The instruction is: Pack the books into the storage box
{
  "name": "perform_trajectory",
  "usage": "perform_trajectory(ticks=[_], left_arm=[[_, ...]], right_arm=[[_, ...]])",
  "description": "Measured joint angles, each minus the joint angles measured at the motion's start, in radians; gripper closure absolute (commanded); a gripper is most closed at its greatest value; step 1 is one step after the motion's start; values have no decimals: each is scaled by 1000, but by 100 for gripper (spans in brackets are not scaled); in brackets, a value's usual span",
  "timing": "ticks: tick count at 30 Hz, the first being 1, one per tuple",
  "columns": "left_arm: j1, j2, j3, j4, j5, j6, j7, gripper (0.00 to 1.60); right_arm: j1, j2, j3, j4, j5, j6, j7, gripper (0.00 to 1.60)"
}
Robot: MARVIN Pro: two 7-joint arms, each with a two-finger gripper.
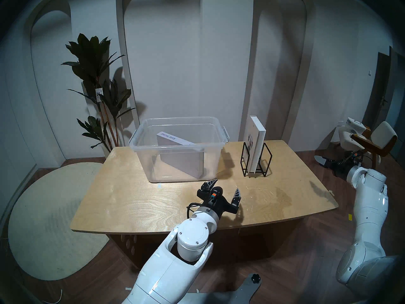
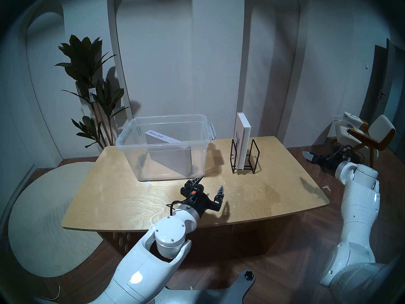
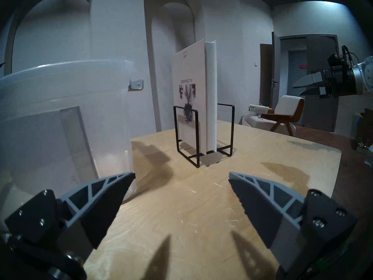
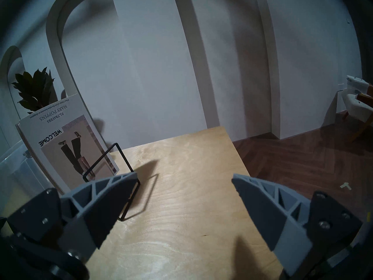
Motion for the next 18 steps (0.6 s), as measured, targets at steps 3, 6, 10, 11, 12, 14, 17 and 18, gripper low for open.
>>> perform_trajectory(ticks=[3,6,10,11,12,14,17,18], left_arm=[[-33,-5,33,19,7,2,29,0],[-61,-12,59,40,10,1,61,0],[-95,-24,84,74,5,-4,101,0],[-106,-28,90,86,0,-6,115,0],[-117,-33,95,96,-5,-8,129,0],[-135,-42,103,114,-15,-11,152,0],[-153,-51,108,128,-25,-14,170,0],[-167,-60,113,140,-37,-16,184,0]], right_arm=[[-1,20,-5,22,1,-32,40,0],[-2,35,-11,43,3,-59,79,0],[-2,46,-23,73,4,-96,117,0],[-1,49,-26,83,5,-107,128,0],[-1,52,-30,93,5,-118,139,0],[1,57,-36,108,6,-136,155,0],[3,62,-40,122,6,-151,170,0],[5,66,-44,133,7,-164,180,0]])
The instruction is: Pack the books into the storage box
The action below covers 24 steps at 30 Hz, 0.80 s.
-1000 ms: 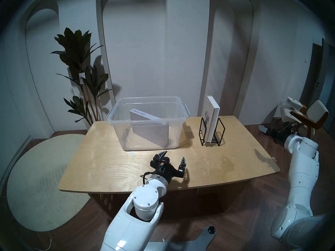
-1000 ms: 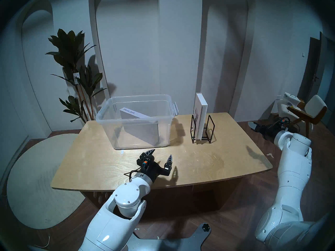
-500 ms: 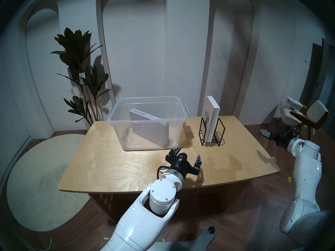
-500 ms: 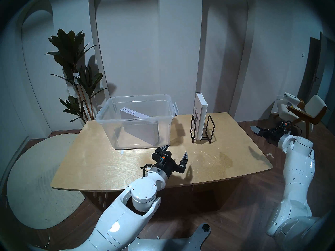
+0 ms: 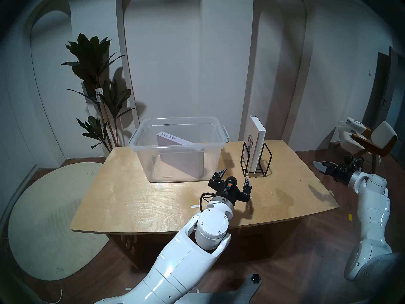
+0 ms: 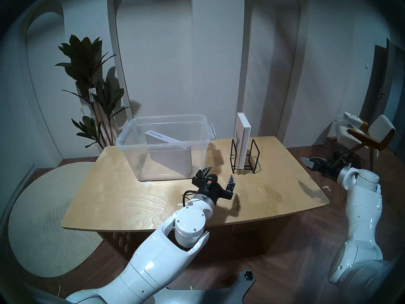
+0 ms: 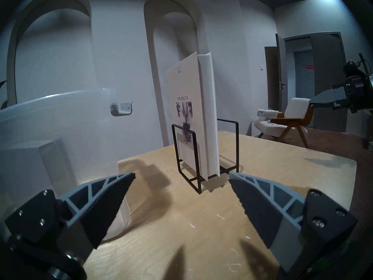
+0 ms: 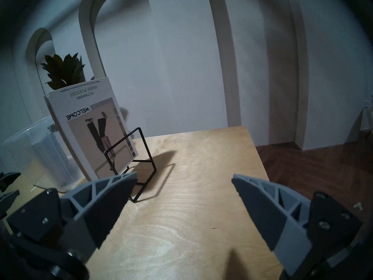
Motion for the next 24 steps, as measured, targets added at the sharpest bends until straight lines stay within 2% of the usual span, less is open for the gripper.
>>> perform_trajectory(ticks=[7,9,14,24], left_arm=[[-57,-34,20,50,-81,-4,43,0],[-86,-51,35,90,-136,-6,60,0],[-129,-80,55,157,-207,-12,96,0],[-205,-141,46,284,-304,-36,141,0]], right_arm=[[12,17,-13,44,2,-50,42,0],[19,26,-20,67,4,-76,61,0],[34,40,-29,105,6,-116,91,0],[62,60,-43,162,8,-172,133,0]])
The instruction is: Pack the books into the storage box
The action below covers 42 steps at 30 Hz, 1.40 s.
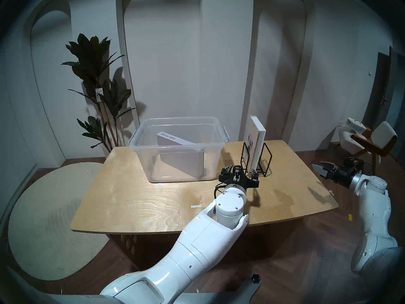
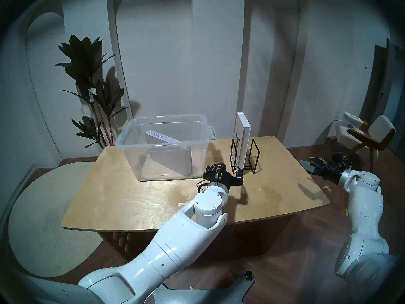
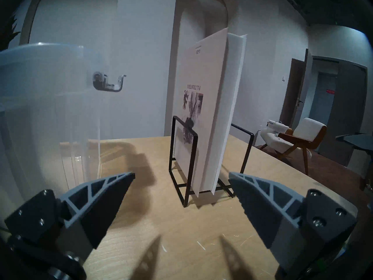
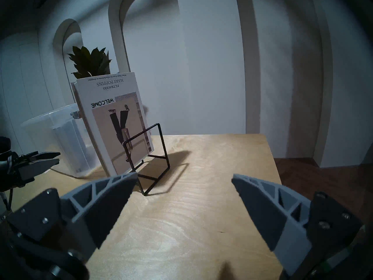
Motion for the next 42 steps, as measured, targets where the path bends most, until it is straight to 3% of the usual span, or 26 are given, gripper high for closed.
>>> perform_trajectory(ticks=[11,18,23,30,34,42], left_arm=[[-92,-68,-20,108,-57,-35,30,0],[-151,-117,-41,198,-133,-66,6,0],[-182,-146,-40,246,-144,-96,-10,0],[-207,-167,13,265,-97,-166,-21,0],[-224,-172,67,282,-23,-205,3,0],[-272,-203,111,400,59,-183,84,0]], right_arm=[[31,18,-10,58,1,-52,37,0],[53,28,-17,95,1,-84,58,0],[66,34,-22,119,0,-103,70,0],[89,43,-30,160,0,-134,89,0],[106,50,-36,190,-1,-154,101,0],[134,60,-47,238,-2,-186,118,0]])
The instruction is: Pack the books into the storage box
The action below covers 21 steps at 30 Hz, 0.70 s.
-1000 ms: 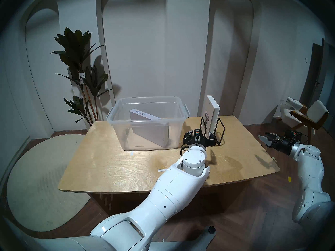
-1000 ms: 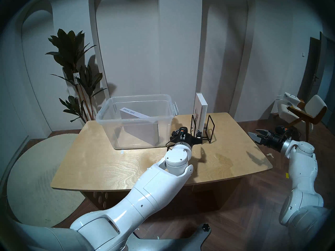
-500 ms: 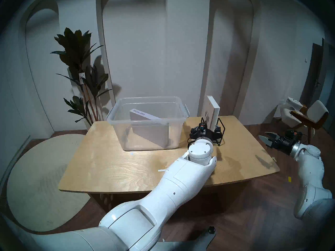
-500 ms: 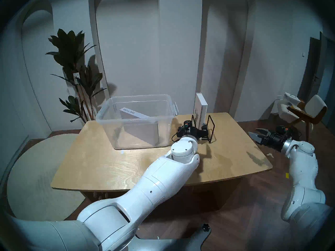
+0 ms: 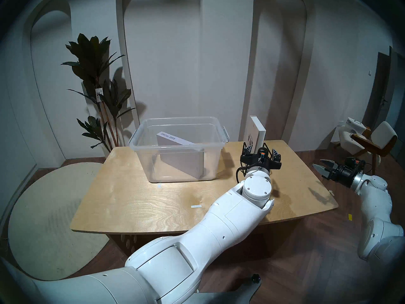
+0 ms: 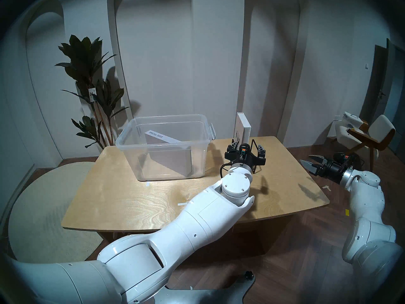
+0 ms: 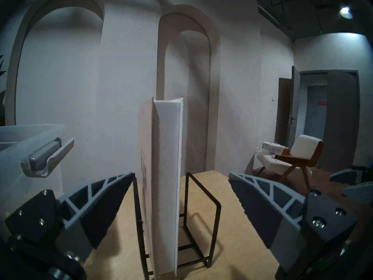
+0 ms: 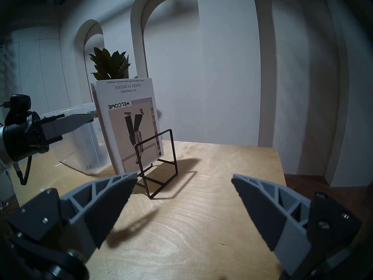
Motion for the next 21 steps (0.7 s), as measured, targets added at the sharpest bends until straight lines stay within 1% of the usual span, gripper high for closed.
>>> perform_trajectory(ticks=[5,10,17,18,21], left_arm=[[-31,-28,-9,85,4,17,23,0],[-57,-47,-29,135,-6,8,21,0],[-86,-69,-46,183,-21,-32,-7,0],[-94,-77,-52,197,-27,-51,-18,0],[-107,-86,-62,222,-39,-76,-35,0]], right_arm=[[18,7,-7,29,-1,-19,10,0],[32,12,-12,48,-2,-33,17,0],[49,19,-20,69,-3,-50,26,0],[55,21,-22,77,-3,-56,29,0],[62,23,-25,86,-3,-62,32,0]])
